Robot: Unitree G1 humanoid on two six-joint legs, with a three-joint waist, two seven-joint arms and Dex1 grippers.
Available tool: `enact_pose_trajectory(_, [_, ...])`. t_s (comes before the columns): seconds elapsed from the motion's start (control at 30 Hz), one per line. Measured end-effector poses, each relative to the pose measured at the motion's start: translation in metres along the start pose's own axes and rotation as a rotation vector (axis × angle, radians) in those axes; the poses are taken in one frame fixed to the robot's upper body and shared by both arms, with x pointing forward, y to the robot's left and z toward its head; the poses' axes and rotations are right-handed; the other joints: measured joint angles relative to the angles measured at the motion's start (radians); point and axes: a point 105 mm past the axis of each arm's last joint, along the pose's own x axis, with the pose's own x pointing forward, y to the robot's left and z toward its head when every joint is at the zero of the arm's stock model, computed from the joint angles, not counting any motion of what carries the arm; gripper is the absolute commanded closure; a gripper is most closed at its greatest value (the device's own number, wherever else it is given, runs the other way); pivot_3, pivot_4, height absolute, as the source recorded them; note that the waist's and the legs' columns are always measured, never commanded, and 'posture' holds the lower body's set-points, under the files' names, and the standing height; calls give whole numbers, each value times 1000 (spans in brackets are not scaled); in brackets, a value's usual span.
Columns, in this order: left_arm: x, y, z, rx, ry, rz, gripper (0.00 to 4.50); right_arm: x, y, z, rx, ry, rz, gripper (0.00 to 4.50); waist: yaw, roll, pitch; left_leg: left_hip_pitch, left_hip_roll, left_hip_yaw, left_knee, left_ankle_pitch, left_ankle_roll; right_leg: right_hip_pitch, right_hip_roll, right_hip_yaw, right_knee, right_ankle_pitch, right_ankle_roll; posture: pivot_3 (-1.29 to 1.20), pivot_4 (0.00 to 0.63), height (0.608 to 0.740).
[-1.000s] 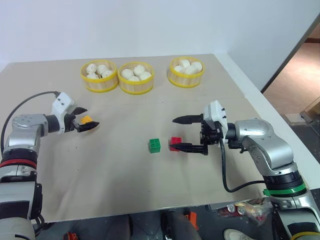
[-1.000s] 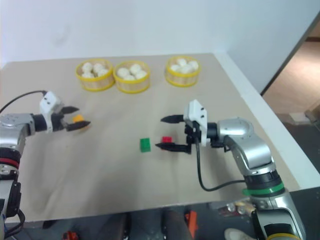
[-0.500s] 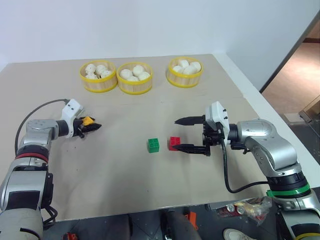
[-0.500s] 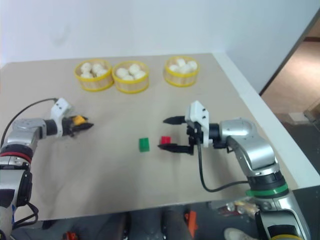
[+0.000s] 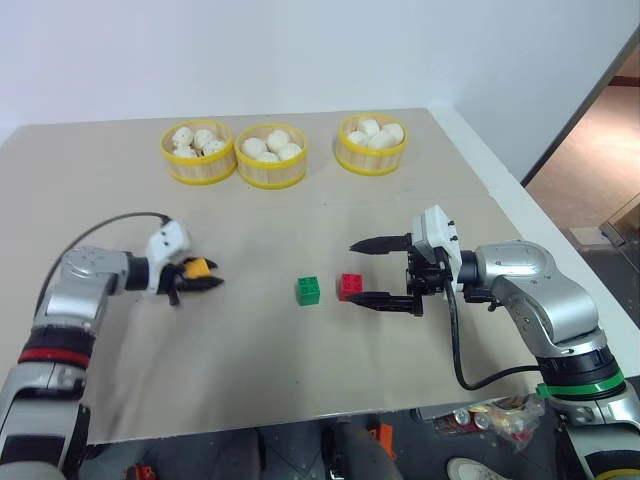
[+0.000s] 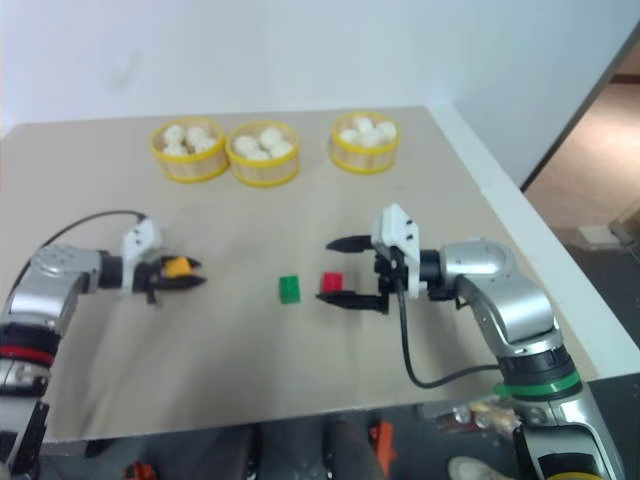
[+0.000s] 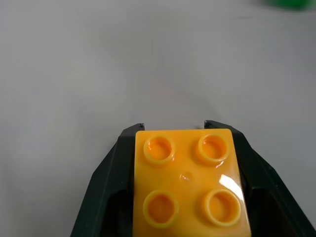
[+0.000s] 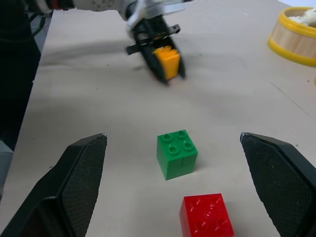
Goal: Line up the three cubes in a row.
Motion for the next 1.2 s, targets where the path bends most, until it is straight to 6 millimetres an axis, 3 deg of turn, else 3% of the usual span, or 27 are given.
enact_pose_trajectory(0.1, [15,-25,9,37,-1,-89,3103,0,1,0,-4,-1,8,0,0,0,0,2,0,0,0,0,0,1,1,0,0,1,-1,0,150,740])
enact_pose_trajectory(0.63, [48,-31,21,7,-29,-108,3103,2,0,0,-15,0,0,0,1,0,0,3,0,2,0,1,1,1,2,3,1,1,-1,0,150,740])
enact_pose_trajectory(1.2, [60,-35,32,31,-48,-134,3103,2,1,-4,-13,6,-11,0,0,0,0,3,-1,2,0,1,1,1,2,5,0,2,0,0,150,740])
